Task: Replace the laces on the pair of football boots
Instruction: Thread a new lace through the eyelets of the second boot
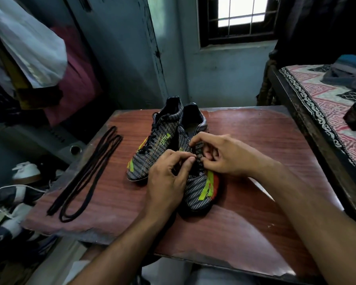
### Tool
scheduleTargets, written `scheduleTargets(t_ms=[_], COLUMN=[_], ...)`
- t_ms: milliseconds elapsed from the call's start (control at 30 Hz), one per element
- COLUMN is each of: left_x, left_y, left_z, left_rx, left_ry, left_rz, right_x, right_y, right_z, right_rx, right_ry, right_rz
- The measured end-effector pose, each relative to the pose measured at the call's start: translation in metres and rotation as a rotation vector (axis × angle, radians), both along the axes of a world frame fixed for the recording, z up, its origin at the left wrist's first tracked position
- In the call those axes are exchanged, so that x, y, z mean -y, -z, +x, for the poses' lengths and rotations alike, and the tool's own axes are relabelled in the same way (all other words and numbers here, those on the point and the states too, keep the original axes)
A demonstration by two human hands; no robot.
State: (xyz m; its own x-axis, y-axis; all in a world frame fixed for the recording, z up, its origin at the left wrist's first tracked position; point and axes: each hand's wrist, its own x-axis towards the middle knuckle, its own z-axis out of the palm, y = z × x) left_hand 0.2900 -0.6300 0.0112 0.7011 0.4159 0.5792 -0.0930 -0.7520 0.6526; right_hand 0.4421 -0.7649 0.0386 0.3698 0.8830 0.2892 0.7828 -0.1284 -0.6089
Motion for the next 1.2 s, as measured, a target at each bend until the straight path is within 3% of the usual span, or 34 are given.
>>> scheduleTargets(t_ms=[200,533,667,800,1100,1200], left_x=[0.001,-0.008,-0.007,-0.007,-0.006,-0.006], left_y=[0.0,-0.005,0.002,0.004,0.003,0.005], left_z=[0.004,0.023,0.019,0.016,0.014,0.015], left_rx=[-0.049,-0.279,-0.196,-0.172,-0.111,-0.091], left_ry=[-0.04,0.05,0.097,0.068,0.044,0.03], left_rz=[-0.022,-0.247,-0.263,-0.144,-0.097,-0.122], right_x=[0.005,0.01,0.011,0.01,0.011,0.01], right_y=[-0.008,-0.008,-0.009,-0.01,-0.011,-0.011], right_z=[0.0,0.009,0.01,0.008,0.006,0.007], right_rx=[0.043,0.01,0.011,0.0,-0.222,-0.153], right_ry=[0.034,-0.013,-0.013,-0.011,0.003,0.026], right_rz=[-0.013,0.026,0.022,0.024,0.09,0.062])
